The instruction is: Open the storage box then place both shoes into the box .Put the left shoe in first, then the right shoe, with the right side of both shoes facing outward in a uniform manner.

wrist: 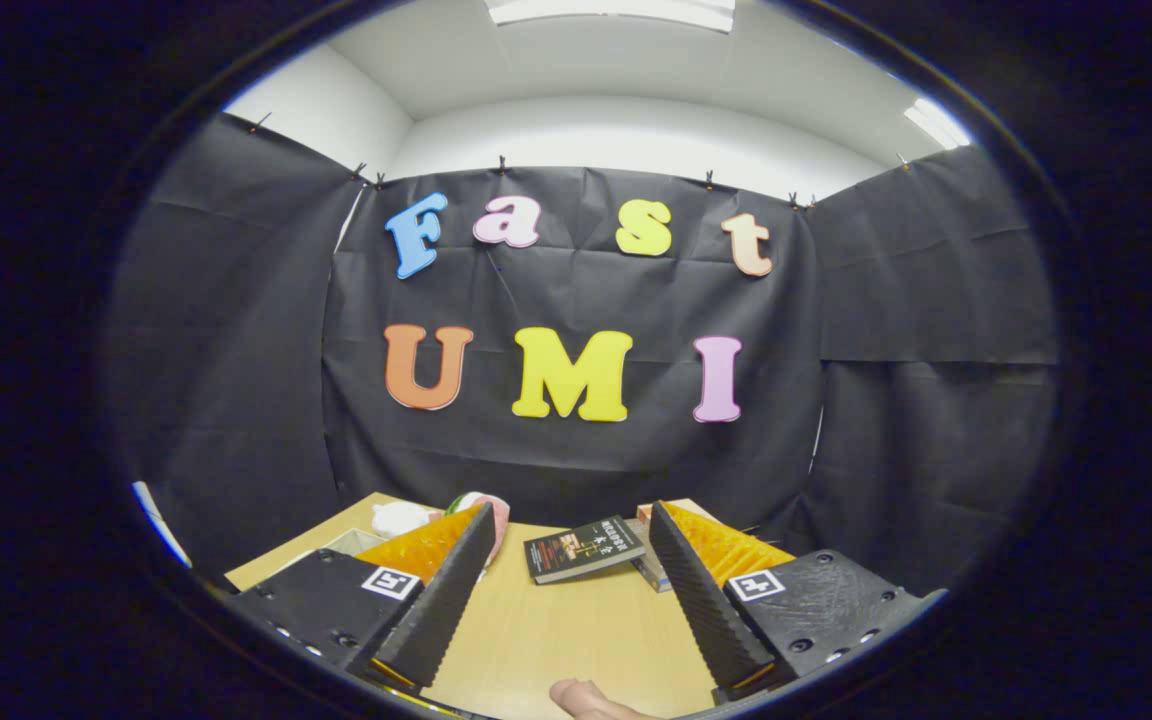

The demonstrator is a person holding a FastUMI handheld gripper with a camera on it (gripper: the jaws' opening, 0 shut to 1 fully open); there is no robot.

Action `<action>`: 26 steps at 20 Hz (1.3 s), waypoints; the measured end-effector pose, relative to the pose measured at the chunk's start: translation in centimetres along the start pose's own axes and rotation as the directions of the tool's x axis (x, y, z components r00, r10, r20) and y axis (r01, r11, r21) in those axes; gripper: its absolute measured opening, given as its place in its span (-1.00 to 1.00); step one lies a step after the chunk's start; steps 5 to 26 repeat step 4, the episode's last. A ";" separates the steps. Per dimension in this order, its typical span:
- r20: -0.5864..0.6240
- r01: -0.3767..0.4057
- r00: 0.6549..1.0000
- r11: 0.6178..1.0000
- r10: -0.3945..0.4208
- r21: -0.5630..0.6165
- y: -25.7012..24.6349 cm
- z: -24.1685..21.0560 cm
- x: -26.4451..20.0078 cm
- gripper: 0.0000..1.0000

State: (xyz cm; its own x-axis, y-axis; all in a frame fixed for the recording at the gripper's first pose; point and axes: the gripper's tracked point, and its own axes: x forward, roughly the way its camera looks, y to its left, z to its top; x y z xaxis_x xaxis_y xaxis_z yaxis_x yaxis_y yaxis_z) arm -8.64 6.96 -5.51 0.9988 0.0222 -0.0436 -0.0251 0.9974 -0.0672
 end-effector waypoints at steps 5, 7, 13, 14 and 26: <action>-0.006 0.010 1.000 1.000 -0.010 -0.001 0.1 0.0 0.5 0.92; -0.006 0.010 1.000 1.000 -0.010 -0.001 0.1 0.0 0.5 0.92; -0.006 0.010 1.000 1.000 -0.010 -0.001 0.1 0.0 0.5 0.92; -0.006 0.010 1.000 1.000 -0.010 -0.001 0.1 0.0 0.5 0.92; -0.006 0.010 1.000 1.000 -0.010 -0.001 0.1 0.0 0.5 0.92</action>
